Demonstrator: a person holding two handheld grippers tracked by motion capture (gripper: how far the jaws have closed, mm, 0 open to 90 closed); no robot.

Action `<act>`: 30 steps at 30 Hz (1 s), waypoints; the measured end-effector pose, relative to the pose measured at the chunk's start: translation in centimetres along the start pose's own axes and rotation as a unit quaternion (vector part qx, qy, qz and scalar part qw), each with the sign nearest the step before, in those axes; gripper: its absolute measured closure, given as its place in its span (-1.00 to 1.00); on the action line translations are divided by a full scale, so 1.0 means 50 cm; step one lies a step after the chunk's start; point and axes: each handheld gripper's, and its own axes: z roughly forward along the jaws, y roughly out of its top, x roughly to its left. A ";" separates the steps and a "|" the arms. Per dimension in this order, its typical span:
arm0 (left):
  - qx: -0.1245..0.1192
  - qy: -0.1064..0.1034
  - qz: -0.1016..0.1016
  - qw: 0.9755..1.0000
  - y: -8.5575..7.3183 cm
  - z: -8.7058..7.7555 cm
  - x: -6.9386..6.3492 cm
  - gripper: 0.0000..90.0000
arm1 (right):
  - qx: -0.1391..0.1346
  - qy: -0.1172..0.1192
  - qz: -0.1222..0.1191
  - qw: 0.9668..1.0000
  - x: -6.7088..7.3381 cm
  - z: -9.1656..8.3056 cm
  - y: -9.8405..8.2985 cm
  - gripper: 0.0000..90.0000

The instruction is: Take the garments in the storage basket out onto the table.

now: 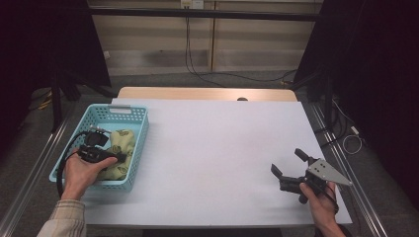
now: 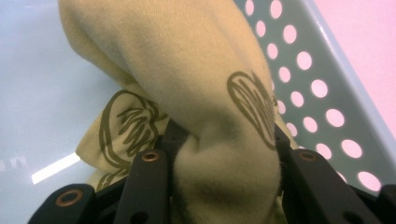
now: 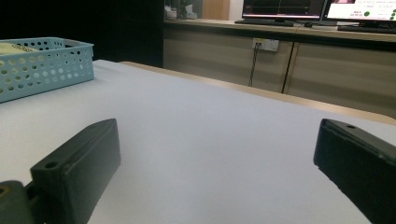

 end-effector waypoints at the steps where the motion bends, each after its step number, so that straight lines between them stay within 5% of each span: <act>1: -0.006 0.001 -0.008 1.000 -0.002 -0.001 0.000 0.42 | 0.000 -0.001 0.000 1.000 0.000 0.000 0.000 -1.00; 11: -0.076 0.015 -0.022 0.997 -0.013 -0.034 0.011 0.42 | -0.004 0.003 0.001 1.000 0.001 0.000 0.000 -1.00; 14: -0.090 0.025 -0.011 0.996 -0.014 -0.042 0.015 0.42 | -0.004 0.003 0.001 1.000 0.001 0.000 0.001 -1.00; 20: -0.135 0.027 -0.025 0.990 -0.018 -0.062 0.021 0.42 | -0.005 0.003 0.002 1.000 0.001 0.000 0.001 -1.00; 21: -0.156 0.029 -0.028 0.987 -0.019 -0.068 0.022 0.42 | -0.005 0.004 0.002 1.000 0.001 0.000 0.001 -1.00; 25: -0.174 0.029 -0.035 0.984 -0.023 -0.076 0.021 0.42 | -0.005 0.002 0.002 1.000 0.001 -0.001 0.001 -1.00; 26: -0.191 0.021 -0.045 0.980 -0.026 -0.078 0.026 0.42 | -0.005 0.002 0.002 1.000 0.001 -0.001 0.001 -1.00; 30: -0.208 0.034 -0.044 0.977 -0.030 -0.083 0.025 0.42 | -0.005 0.003 0.002 1.000 0.000 -0.001 0.001 -1.00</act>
